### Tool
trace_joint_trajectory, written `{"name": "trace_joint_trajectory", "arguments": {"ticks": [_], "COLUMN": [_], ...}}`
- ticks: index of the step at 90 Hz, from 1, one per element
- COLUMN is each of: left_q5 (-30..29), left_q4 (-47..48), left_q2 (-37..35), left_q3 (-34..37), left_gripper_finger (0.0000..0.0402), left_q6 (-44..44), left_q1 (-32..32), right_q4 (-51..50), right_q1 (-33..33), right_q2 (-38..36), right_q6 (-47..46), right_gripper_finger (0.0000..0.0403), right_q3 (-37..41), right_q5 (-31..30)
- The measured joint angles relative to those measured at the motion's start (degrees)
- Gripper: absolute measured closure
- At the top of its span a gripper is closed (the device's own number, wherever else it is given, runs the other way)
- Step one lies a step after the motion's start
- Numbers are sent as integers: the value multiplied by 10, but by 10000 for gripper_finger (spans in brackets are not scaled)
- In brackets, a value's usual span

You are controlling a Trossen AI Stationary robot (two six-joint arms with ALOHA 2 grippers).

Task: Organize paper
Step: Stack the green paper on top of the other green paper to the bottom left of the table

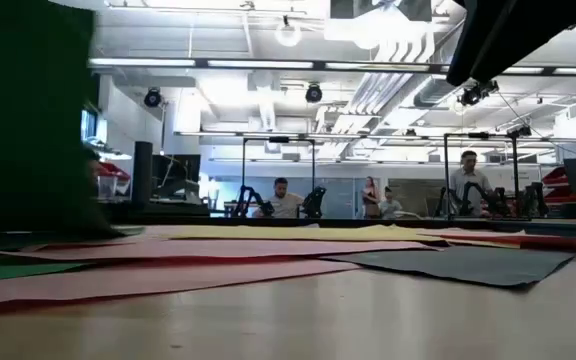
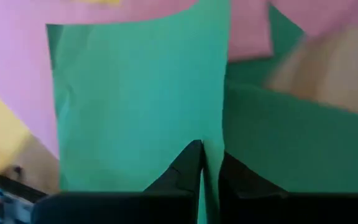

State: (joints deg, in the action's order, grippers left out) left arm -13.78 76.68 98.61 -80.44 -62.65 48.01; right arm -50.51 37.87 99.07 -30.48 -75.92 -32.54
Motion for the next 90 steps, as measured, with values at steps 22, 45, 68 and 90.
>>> {"name": "trace_joint_trajectory", "arguments": {"ticks": [22,45,68,90], "left_q5": [13,93,103,117], "left_q4": [-25,-41,-81,-94], "left_q2": [62,124,131,131], "left_q3": [0,0,0,0], "left_gripper_finger": [401,402,402,401], "left_q6": [-50,-39,-55,-58], "left_q1": [70,86,85,77], "right_q4": [22,34,39,41], "right_q1": [-4,-17,-19,-18], "right_q2": [0,0,0,0], "right_q6": [8,9,9,9], "right_gripper_finger": [236,236,236,236], "right_q3": [0,0,0,0], "right_q5": [-15,-15,-14,-14]}}
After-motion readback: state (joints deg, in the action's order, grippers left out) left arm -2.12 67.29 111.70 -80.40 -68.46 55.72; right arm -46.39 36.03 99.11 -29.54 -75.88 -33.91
